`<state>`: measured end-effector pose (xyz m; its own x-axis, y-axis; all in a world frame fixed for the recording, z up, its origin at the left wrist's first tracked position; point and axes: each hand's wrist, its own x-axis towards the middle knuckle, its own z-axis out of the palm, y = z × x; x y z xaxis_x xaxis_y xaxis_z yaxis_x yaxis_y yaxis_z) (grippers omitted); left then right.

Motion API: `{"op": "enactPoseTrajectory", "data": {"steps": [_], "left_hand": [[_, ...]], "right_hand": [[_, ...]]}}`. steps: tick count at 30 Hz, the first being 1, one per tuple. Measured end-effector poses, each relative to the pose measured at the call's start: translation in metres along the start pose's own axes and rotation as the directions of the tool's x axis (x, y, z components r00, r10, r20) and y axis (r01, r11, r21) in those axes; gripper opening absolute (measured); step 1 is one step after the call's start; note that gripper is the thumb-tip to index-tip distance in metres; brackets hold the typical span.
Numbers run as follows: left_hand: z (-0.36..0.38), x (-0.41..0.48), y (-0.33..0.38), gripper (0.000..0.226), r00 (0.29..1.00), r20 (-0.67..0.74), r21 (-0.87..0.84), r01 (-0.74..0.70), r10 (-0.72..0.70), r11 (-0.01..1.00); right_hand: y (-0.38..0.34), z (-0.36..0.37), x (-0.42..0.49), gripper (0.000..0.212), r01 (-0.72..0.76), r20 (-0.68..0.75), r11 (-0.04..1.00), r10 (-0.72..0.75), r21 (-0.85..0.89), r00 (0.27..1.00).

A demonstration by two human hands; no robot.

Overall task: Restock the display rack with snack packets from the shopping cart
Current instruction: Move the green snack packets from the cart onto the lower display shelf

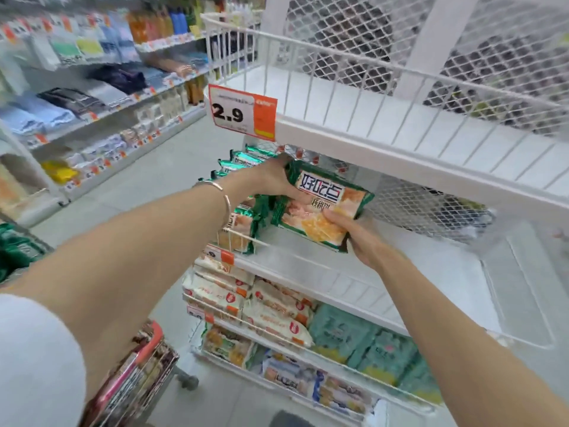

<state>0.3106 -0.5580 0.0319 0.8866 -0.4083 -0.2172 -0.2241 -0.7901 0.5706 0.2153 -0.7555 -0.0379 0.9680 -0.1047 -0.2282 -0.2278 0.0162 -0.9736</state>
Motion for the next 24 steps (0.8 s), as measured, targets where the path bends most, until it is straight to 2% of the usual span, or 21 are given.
{"op": "enactPoseTrajectory", "data": {"steps": [3, 5, 6, 8, 9, 10, 12, 14, 16, 18, 20, 22, 24], "left_hand": [[0.01, 0.026, -0.018, 0.129, 0.998, -0.011, 0.169, -0.061, 0.064, 0.984], [0.018, 0.041, -0.035, 0.125, 0.995, -0.041, 0.333, -0.068, 0.086, 0.941], [0.021, 0.047, -0.043, 0.122, 0.993, -0.056, 0.415, -0.071, 0.103, 0.907], [0.024, 0.057, -0.059, 0.121, 0.991, -0.056, 0.532, -0.074, 0.122, 0.843], [0.026, 0.061, -0.07, 0.122, 0.994, -0.041, 0.537, -0.064, 0.102, 0.841], [0.027, 0.065, -0.081, 0.126, 0.997, -0.026, 0.52, -0.054, 0.079, 0.852], [0.031, 0.071, -0.096, 0.131, 0.998, -0.016, 0.483, -0.045, 0.061, 0.874], [0.036, 0.072, -0.099, 0.134, 0.998, -0.01, 0.505, -0.048, 0.062, 0.862], [0.038, 0.072, -0.096, 0.138, 0.998, -0.002, 0.55, -0.054, 0.067, 0.833], [0.038, 0.076, -0.093, 0.138, 0.996, -0.004, 0.596, -0.067, 0.087, 0.8], [0.038, 0.08, -0.087, 0.137, 0.994, 0.0, 0.658, -0.08, 0.107, 0.749], [0.037, 0.083, -0.084, 0.134, 0.993, 0.029, 0.688, -0.105, 0.118, 0.718], [0.035, 0.084, -0.087, 0.129, 0.991, 0.06, 0.644, -0.127, 0.115, 0.754]], "right_hand": [[0.022, 0.002, 0.023, 0.064, -0.011, 0.014, 0.995, 0.012, -0.101, 1.0], [0.034, 0.01, 0.039, 0.039, -0.103, 0.1, 0.977, 0.123, -0.185, 0.987], [0.039, 0.014, 0.046, 0.042, -0.131, 0.109, 0.967, 0.158, -0.219, 0.981], [0.053, 0.021, 0.064, 0.084, -0.084, 0.044, 0.975, 0.095, -0.204, 0.995], [0.059, 0.024, 0.072, 0.103, -0.041, 0.01, 0.981, 0.043, -0.19, 0.999], [0.064, 0.028, 0.076, 0.11, -0.009, -0.013, 0.981, 0.006, -0.196, 1.0], [0.072, 0.031, 0.082, 0.108, 0.013, -0.049, 0.986, -0.021, -0.169, 0.999], [0.079, 0.031, 0.084, 0.1, 0.026, 0.042, 0.987, -0.02, -0.155, 0.999], [0.087, 0.031, 0.091, 0.091, 0.063, 0.145, 0.972, -0.03, -0.225, 0.989], [0.09, 0.032, 0.101, 0.106, 0.047, 0.078, 0.954, -0.025, -0.295, 0.997], [0.093, 0.032, 0.109, 0.122, 0.026, -0.018, 0.96, -0.032, -0.279, 0.999], [0.087, 0.032, 0.107, 0.123, 0.018, 0.007, 0.958, -0.017, -0.287, 1.0], [0.078, 0.028, 0.099, 0.124, -0.01, 0.067, 0.974, 0.026, -0.226, 0.997]]}}
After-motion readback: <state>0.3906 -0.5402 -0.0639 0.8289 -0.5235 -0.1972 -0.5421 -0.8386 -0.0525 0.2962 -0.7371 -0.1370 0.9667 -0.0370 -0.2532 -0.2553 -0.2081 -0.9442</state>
